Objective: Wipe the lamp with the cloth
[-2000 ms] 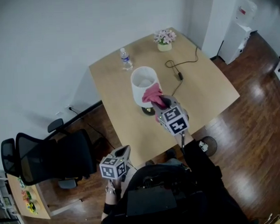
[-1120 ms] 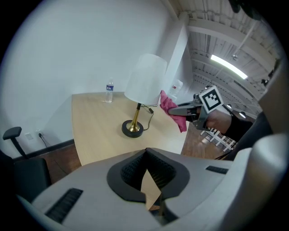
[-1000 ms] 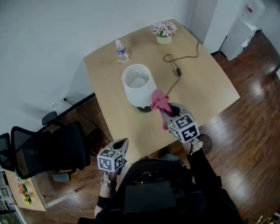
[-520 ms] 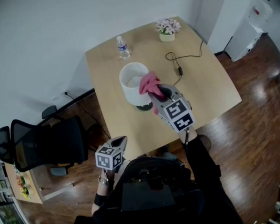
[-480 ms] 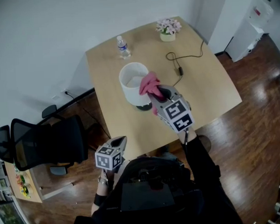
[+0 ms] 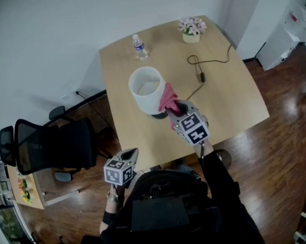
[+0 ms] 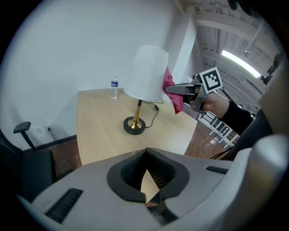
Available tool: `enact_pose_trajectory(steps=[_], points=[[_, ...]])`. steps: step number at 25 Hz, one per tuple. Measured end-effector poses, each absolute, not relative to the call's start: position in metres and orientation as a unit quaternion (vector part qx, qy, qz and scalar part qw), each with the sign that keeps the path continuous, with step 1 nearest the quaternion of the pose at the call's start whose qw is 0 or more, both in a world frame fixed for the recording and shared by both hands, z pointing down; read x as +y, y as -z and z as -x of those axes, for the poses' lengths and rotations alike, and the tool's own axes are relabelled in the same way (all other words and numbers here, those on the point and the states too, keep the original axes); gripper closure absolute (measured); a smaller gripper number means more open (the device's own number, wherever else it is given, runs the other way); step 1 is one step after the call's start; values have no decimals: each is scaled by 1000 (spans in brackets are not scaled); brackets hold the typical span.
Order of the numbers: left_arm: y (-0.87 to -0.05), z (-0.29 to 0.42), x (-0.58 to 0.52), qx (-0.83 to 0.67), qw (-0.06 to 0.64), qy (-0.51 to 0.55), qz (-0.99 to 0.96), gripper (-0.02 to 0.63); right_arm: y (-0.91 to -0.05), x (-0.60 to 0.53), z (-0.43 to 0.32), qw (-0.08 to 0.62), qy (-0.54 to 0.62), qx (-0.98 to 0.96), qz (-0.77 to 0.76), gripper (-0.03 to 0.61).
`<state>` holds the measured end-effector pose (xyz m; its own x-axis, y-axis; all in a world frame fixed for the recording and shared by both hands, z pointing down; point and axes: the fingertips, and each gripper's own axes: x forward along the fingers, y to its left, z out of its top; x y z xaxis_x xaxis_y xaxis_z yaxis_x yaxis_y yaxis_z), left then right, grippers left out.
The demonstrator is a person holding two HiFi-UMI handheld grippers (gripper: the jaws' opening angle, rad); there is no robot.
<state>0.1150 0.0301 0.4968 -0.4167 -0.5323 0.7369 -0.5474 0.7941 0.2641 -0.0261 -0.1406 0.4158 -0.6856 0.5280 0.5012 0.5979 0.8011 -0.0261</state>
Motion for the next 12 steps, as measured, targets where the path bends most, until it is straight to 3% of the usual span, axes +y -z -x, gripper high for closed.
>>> enact_pose_trajectory(steps=[12], points=[[-510, -143, 3, -835, 455, 0, -309, 618, -499, -158, 17, 332, 91, -880, 327, 471]])
